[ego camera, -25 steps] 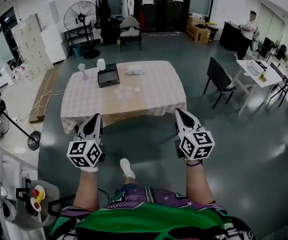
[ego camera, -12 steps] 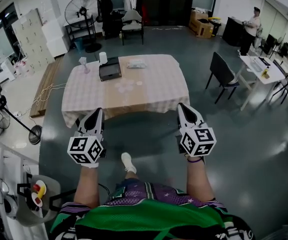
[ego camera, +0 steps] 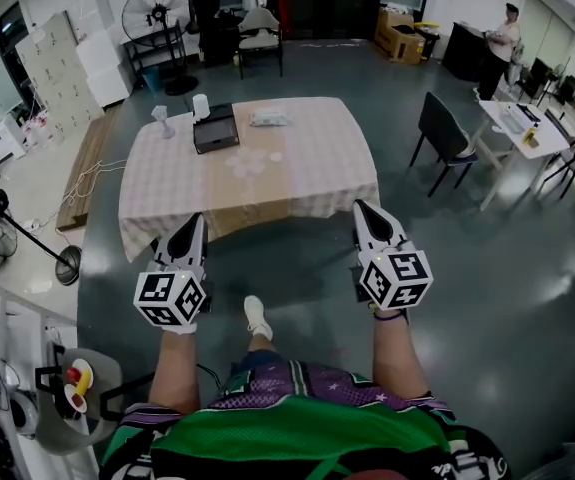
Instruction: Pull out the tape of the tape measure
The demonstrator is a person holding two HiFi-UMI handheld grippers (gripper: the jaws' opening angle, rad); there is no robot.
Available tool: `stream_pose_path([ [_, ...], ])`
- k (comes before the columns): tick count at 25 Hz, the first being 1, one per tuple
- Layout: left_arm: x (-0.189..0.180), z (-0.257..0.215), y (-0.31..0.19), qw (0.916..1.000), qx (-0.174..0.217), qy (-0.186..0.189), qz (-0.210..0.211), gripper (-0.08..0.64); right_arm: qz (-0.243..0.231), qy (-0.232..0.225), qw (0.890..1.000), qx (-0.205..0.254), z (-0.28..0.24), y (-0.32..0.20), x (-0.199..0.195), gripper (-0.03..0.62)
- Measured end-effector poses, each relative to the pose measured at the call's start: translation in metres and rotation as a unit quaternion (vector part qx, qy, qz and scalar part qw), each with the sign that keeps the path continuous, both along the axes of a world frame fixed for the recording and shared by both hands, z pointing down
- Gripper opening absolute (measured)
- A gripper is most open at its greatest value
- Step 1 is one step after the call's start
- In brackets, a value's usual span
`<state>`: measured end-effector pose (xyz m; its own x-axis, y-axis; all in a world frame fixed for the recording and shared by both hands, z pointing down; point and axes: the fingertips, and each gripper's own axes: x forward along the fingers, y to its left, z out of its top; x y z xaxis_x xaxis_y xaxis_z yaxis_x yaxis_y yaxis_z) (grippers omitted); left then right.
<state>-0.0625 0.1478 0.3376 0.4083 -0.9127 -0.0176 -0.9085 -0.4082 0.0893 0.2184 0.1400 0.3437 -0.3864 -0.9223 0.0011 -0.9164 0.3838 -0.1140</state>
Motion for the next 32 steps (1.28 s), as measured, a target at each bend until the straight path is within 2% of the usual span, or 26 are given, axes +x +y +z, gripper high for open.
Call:
stream_pose_path([
  [7,-0.017,0.013,-0.038,0.9998,-0.002,0.015,-0.016,0.021,0.01,0.004,1.0,0.004,0.008,-0.036,-0.005,0.005],
  [11,-0.021,0.015,-0.073,0.9994,-0.007,0.028,-0.018,0.021,0.007,0.01,1.0,-0.002,0.008,-0.072,-0.011,0.005],
  [15,-0.027,0.016,-0.108,0.9995,-0.01,0.024,-0.02,0.021,0.005,0.017,1.0,-0.004,0.002,-0.113,-0.02,0.006],
  [23,-0.067,-0.003,-0.226,0.9997,-0.009,0.016,-0.018,0.021,0.021,0.013,1.0,-0.004,-0.027,-0.233,-0.049,0.006],
  [32,-0.114,-0.017,-0.354,0.9998,0.003,0.016,0.006,0.021,0.023,0.019,1.0,0.003,-0.036,-0.353,-0.112,0.006],
])
